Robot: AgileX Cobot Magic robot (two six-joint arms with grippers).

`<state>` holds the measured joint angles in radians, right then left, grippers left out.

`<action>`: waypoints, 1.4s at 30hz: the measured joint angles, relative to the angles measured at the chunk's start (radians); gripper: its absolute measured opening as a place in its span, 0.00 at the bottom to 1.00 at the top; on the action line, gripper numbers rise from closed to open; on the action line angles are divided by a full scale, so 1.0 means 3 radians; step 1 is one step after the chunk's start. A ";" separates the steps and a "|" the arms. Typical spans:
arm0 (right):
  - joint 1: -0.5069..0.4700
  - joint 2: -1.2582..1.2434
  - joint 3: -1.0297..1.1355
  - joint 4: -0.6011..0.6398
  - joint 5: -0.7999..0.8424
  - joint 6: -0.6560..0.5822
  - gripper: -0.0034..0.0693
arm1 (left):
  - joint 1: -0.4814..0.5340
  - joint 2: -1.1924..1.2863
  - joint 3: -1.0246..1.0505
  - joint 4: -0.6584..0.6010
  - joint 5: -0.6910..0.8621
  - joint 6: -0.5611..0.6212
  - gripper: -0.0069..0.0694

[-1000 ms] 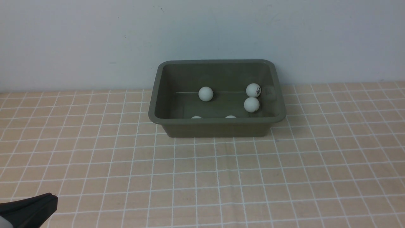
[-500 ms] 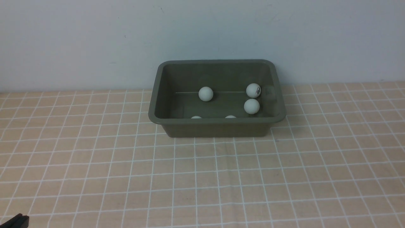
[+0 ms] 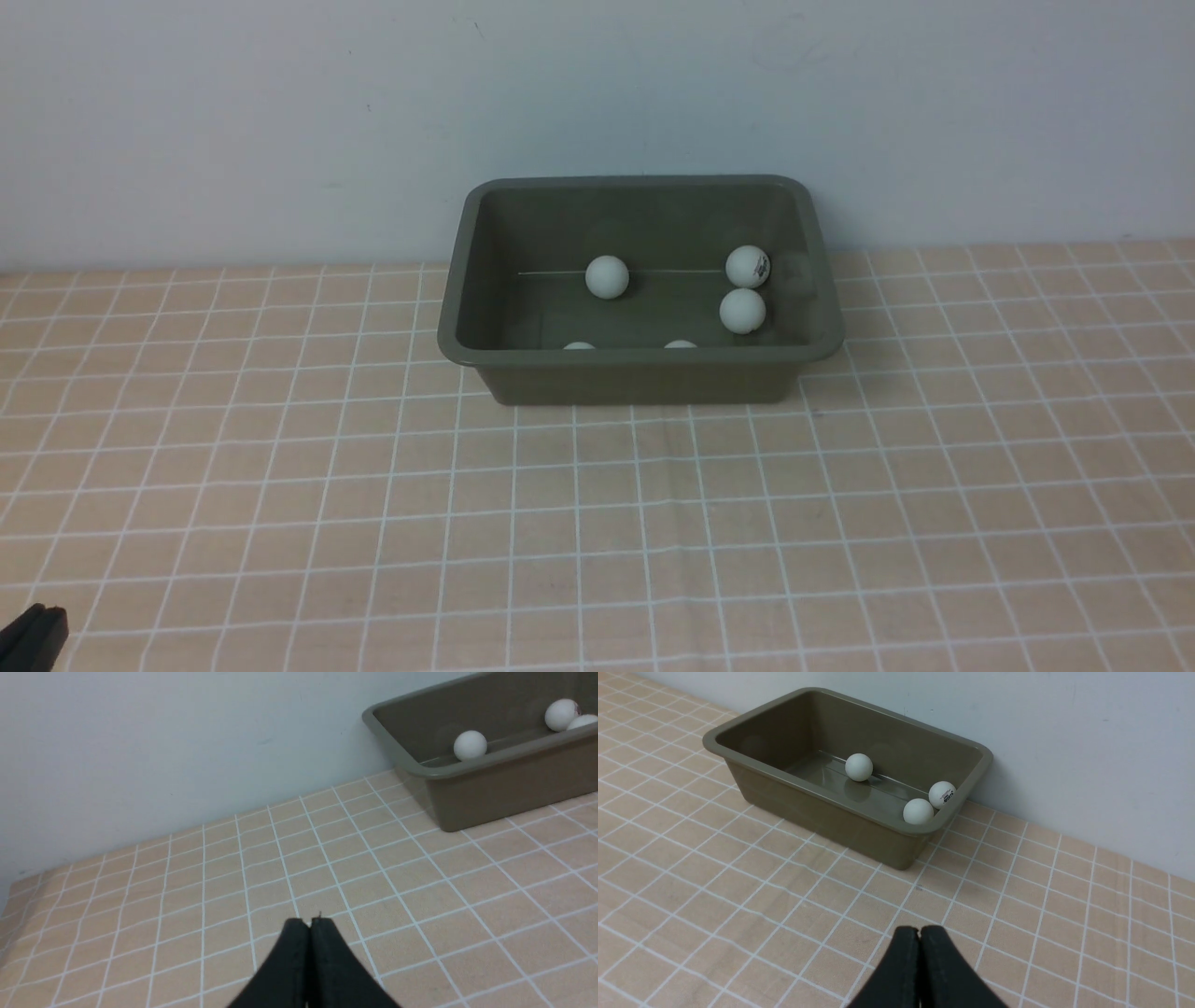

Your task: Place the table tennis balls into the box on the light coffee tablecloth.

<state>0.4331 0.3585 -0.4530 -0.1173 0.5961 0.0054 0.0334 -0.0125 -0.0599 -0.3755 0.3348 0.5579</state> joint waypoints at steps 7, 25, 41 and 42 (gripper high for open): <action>0.0000 0.0000 0.0000 0.0000 0.0000 0.0000 0.02 | 0.0000 0.0000 0.0163 0.0426 -0.0016 -0.0712 0.00; 0.0000 0.0000 0.0000 0.0000 0.0002 0.0000 0.02 | 0.0000 0.0000 0.0295 0.0921 -0.0010 -0.1467 0.00; 0.0000 0.0000 0.0000 0.0000 0.0002 0.0000 0.02 | 0.0000 0.0000 0.0295 0.0918 -0.0010 -0.1467 0.00; 0.0000 0.0000 0.0000 0.0000 0.0002 0.0000 0.02 | 0.0000 0.0000 0.0295 0.0918 -0.0010 -0.1467 0.00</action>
<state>0.4331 0.3585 -0.4530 -0.1173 0.5969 0.0054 0.0334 -0.0125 0.0288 -0.1002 0.3318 0.1178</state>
